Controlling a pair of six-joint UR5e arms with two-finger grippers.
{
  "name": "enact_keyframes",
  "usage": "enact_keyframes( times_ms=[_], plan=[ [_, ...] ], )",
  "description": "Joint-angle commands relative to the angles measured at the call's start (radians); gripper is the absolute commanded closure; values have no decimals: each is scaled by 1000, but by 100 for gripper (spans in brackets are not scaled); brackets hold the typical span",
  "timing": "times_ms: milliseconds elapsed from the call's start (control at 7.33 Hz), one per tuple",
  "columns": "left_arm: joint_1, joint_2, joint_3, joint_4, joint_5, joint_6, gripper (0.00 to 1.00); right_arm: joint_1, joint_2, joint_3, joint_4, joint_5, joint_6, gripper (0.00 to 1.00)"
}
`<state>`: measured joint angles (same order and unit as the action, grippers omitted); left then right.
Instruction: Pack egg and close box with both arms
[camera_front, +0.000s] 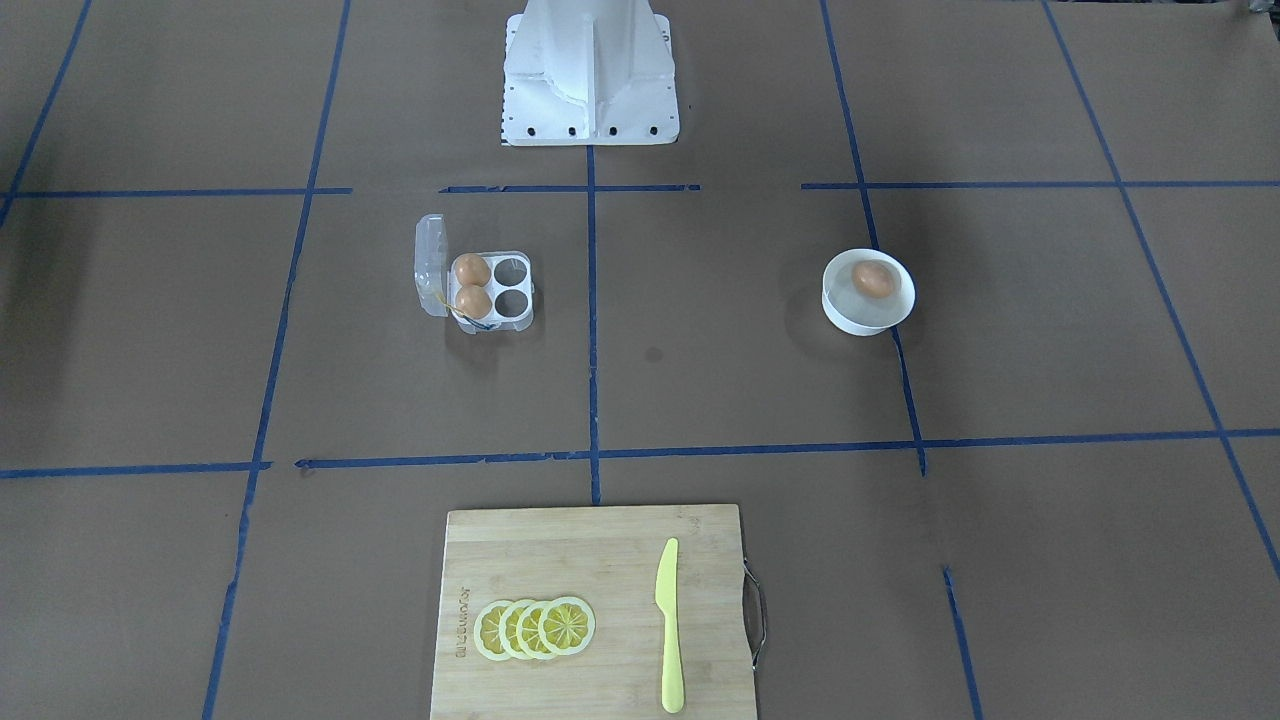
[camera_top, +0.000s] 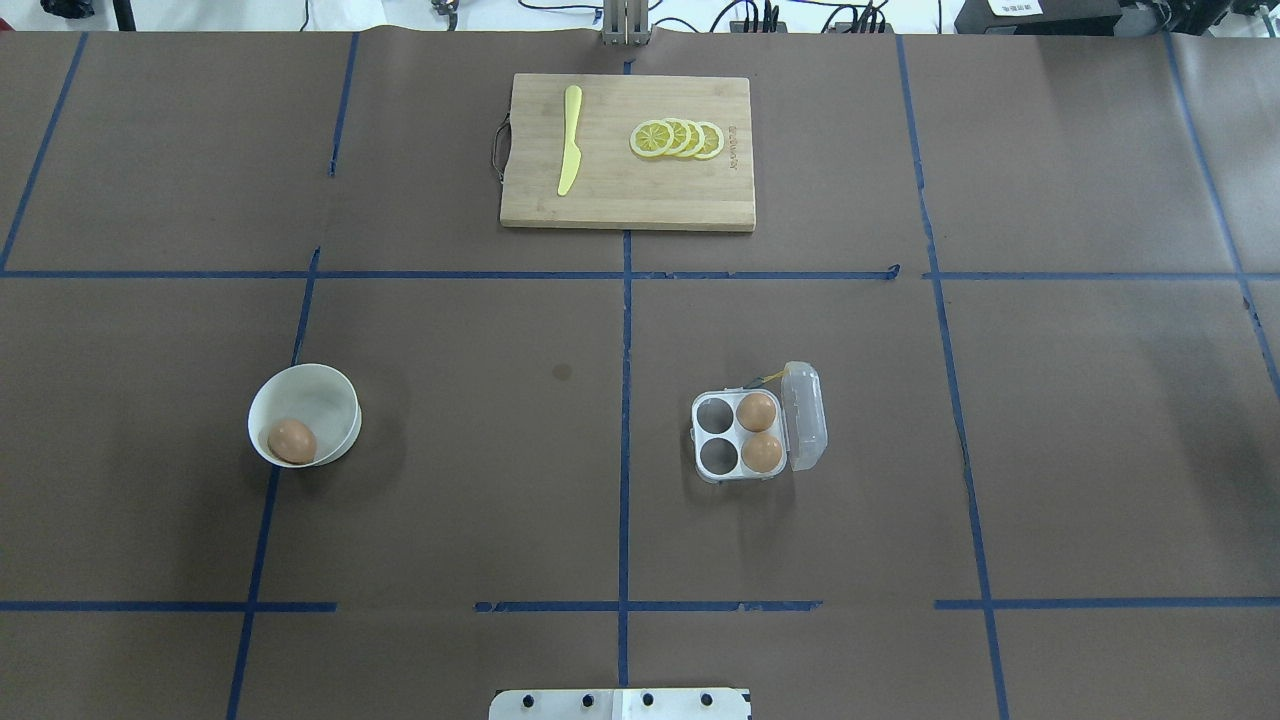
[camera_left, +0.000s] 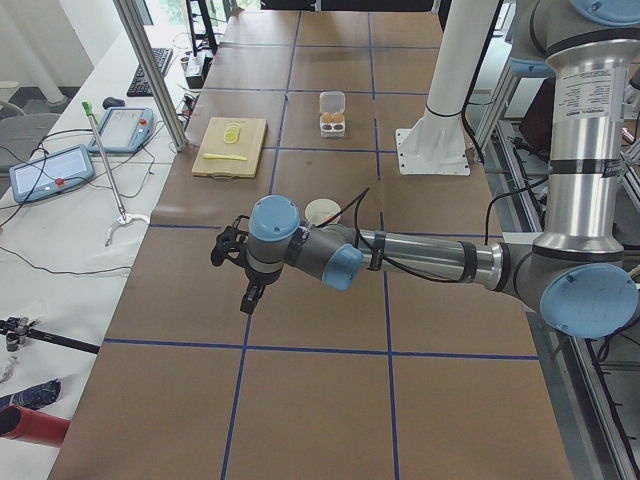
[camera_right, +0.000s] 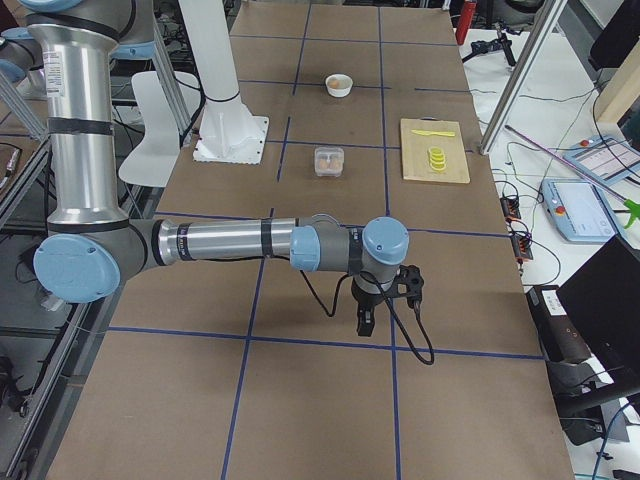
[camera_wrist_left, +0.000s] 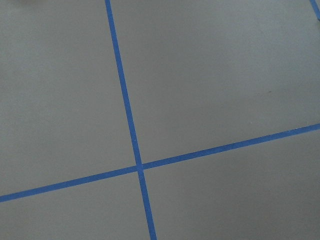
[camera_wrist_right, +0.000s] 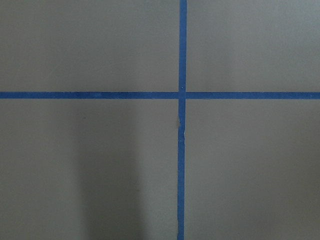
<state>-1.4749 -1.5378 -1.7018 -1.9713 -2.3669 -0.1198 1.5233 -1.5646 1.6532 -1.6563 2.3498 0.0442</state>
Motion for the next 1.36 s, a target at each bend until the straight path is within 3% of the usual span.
enact_keyframes(
  times_ms=[0, 409, 545, 818, 1227],
  plan=[
    [196, -8, -51, -131, 23, -280, 0, 0, 0, -3, 0, 0, 2, 0],
    [479, -53, -146, -132, 208, -785, 0, -8, 0, -1, 0, 0, 2, 0],
    [531, -70, -188, -56, 218, -922, 3, -9, 0, -1, 1, 0, -1, 0],
    [672, -288, -235, 377, 330, -1044, 6, -17, 0, -1, 1, 0, -1, 0],
    [774, -320, -225, 504, 356, -1152, 16, -25, 0, -18, 12, -1, 0, 0]
  ],
)
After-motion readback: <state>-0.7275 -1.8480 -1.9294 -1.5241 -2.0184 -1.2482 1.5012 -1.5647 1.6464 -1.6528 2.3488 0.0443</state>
